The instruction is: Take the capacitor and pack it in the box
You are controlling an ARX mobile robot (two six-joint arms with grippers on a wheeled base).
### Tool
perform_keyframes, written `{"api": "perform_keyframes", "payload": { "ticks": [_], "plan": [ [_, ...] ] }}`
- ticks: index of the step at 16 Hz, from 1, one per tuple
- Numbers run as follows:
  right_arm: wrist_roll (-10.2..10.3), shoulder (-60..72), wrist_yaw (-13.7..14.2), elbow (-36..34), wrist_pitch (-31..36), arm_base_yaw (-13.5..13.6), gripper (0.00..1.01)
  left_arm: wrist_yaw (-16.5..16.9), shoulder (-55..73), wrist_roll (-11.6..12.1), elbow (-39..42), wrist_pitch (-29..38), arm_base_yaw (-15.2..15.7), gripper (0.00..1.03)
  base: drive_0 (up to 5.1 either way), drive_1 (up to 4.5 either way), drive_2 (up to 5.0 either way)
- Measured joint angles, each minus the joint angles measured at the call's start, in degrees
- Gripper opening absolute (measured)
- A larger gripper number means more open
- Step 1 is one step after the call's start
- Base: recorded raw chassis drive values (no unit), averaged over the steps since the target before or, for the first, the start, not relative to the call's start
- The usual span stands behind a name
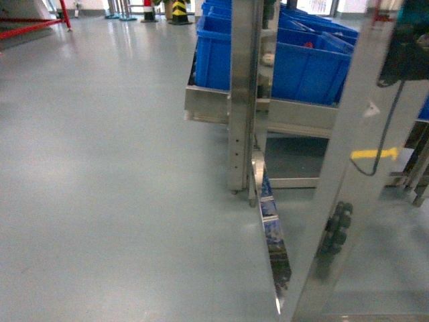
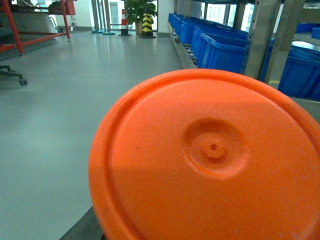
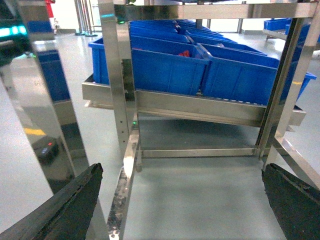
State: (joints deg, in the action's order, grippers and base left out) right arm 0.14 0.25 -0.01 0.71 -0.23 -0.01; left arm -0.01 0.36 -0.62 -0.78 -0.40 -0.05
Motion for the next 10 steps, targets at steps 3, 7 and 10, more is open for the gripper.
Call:
{"api": "perform_keyframes", "payload": {
  "ticks": [3,7,10],
  "plan": [
    [0.00,-0.02,0.02,0.00,-0.09,0.00,0.98,0.02,0.00,0.00,0.00,0.09,0.00,0.45,-5.0,2.48,2.5],
    [0.00,0.00,0.04,0.00,-0.09,0.00,0.98,0.00,0.00,0.00,0.00,0.17,0.00,0.45,-5.0,2.48,2.5],
    [0.00,0.00,0.02,0.00,-0.17,0.00,0.98,0.00,0.00,0.00,0.00,0.11,0.00,0.45,-5.0,2.48,2.5]
  ]
}}
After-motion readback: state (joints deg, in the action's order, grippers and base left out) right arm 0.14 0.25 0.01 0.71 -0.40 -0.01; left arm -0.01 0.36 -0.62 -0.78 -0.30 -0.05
